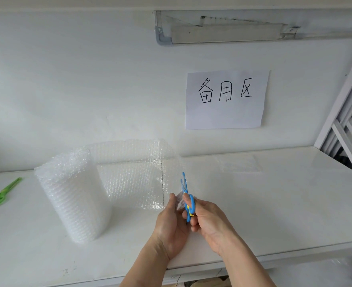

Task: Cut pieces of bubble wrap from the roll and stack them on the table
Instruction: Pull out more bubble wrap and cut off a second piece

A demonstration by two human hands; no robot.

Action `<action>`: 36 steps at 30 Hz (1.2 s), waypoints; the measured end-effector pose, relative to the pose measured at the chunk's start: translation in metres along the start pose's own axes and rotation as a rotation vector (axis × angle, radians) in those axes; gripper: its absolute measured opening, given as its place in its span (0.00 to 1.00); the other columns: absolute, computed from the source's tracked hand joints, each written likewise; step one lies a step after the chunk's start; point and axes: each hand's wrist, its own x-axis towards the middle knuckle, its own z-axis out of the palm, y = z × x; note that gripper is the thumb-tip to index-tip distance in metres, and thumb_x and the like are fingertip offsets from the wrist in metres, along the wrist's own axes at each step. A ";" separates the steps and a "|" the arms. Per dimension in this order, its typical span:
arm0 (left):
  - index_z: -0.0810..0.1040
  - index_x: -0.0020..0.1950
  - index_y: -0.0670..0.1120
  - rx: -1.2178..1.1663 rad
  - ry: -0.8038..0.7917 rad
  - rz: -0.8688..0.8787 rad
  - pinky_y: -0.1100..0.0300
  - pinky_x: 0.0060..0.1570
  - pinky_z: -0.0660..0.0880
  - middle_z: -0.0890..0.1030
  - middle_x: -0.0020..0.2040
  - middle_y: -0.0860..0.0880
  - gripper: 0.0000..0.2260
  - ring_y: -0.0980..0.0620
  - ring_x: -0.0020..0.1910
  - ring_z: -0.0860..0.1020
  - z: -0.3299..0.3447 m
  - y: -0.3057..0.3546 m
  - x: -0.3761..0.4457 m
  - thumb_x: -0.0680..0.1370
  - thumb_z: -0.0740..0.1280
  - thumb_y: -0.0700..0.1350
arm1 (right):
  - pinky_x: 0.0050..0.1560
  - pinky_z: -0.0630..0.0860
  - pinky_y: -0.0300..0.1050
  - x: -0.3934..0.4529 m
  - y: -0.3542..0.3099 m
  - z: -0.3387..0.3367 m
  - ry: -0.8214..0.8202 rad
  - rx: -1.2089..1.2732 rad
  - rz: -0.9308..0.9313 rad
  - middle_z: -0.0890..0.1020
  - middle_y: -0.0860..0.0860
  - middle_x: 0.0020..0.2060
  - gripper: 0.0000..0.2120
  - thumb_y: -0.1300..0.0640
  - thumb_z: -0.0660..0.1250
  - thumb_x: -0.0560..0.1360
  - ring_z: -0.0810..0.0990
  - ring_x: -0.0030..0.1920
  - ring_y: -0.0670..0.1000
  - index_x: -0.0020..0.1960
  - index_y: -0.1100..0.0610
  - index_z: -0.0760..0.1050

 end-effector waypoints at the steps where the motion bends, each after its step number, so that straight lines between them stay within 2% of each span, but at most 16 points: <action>1: 0.81 0.43 0.38 0.001 0.003 0.008 0.56 0.26 0.67 0.69 0.30 0.43 0.29 0.48 0.24 0.69 0.000 0.000 -0.001 0.82 0.52 0.59 | 0.29 0.67 0.40 0.001 0.000 0.001 0.003 0.025 0.003 0.77 0.53 0.31 0.20 0.39 0.74 0.67 0.68 0.27 0.46 0.39 0.57 0.79; 5: 0.79 0.46 0.39 -0.040 0.034 0.016 0.57 0.27 0.66 0.65 0.30 0.45 0.25 0.49 0.25 0.69 0.001 0.000 -0.002 0.83 0.53 0.58 | 0.28 0.65 0.40 0.003 0.002 0.003 0.009 0.089 0.003 0.76 0.53 0.30 0.20 0.41 0.75 0.67 0.67 0.27 0.46 0.43 0.59 0.81; 9: 0.79 0.43 0.40 -0.048 0.034 0.027 0.57 0.32 0.65 0.69 0.27 0.46 0.26 0.50 0.25 0.69 0.002 -0.001 -0.004 0.83 0.52 0.57 | 0.29 0.64 0.41 0.005 -0.002 0.004 0.011 0.107 0.009 0.76 0.53 0.30 0.14 0.45 0.73 0.71 0.66 0.26 0.47 0.35 0.56 0.80; 14: 0.78 0.55 0.39 -0.089 0.017 0.028 0.57 0.33 0.70 0.70 0.30 0.47 0.23 0.50 0.27 0.70 -0.001 -0.001 0.001 0.83 0.53 0.57 | 0.28 0.64 0.40 0.008 -0.006 0.003 0.012 0.075 0.000 0.76 0.53 0.30 0.15 0.45 0.73 0.71 0.65 0.26 0.46 0.37 0.56 0.79; 18: 0.76 0.60 0.38 -0.076 -0.005 0.010 0.56 0.37 0.70 0.70 0.32 0.44 0.24 0.49 0.28 0.69 -0.006 -0.003 0.005 0.83 0.53 0.58 | 0.29 0.63 0.40 0.010 -0.009 0.004 0.011 0.097 -0.014 0.76 0.53 0.29 0.14 0.45 0.73 0.71 0.65 0.27 0.47 0.35 0.55 0.79; 22: 0.75 0.62 0.39 -0.100 -0.007 0.003 0.55 0.42 0.72 0.71 0.33 0.43 0.23 0.49 0.29 0.70 -0.010 -0.005 0.008 0.83 0.54 0.57 | 0.29 0.63 0.40 0.012 -0.010 0.005 0.014 0.124 -0.019 0.76 0.53 0.29 0.15 0.46 0.74 0.70 0.65 0.26 0.46 0.39 0.58 0.79; 25: 0.74 0.66 0.39 -0.127 -0.004 0.001 0.53 0.50 0.74 0.73 0.36 0.44 0.23 0.50 0.30 0.72 -0.011 -0.006 0.010 0.83 0.55 0.56 | 0.30 0.64 0.40 0.014 -0.012 0.004 0.019 0.130 -0.012 0.76 0.53 0.30 0.15 0.45 0.73 0.71 0.65 0.27 0.46 0.41 0.58 0.79; 28: 0.73 0.68 0.42 -0.170 -0.006 0.002 0.49 0.61 0.71 0.75 0.38 0.44 0.21 0.50 0.31 0.75 -0.012 -0.007 0.013 0.83 0.56 0.55 | 0.29 0.65 0.39 0.017 -0.013 0.003 0.036 0.116 -0.016 0.76 0.53 0.31 0.15 0.46 0.74 0.70 0.65 0.26 0.46 0.41 0.58 0.80; 32: 0.74 0.64 0.44 -0.177 -0.030 0.000 0.50 0.59 0.73 0.76 0.38 0.44 0.18 0.49 0.33 0.73 -0.011 -0.007 0.012 0.83 0.56 0.55 | 0.30 0.66 0.39 0.018 -0.015 0.002 0.036 0.115 -0.012 0.76 0.52 0.31 0.15 0.45 0.74 0.71 0.66 0.27 0.45 0.40 0.57 0.81; 36: 0.75 0.66 0.44 -0.165 -0.062 0.004 0.47 0.68 0.70 0.79 0.40 0.43 0.21 0.49 0.36 0.76 -0.011 -0.008 0.013 0.84 0.54 0.56 | 0.30 0.66 0.38 0.020 -0.019 0.000 0.027 0.082 -0.014 0.76 0.53 0.32 0.15 0.45 0.74 0.71 0.66 0.26 0.45 0.41 0.58 0.80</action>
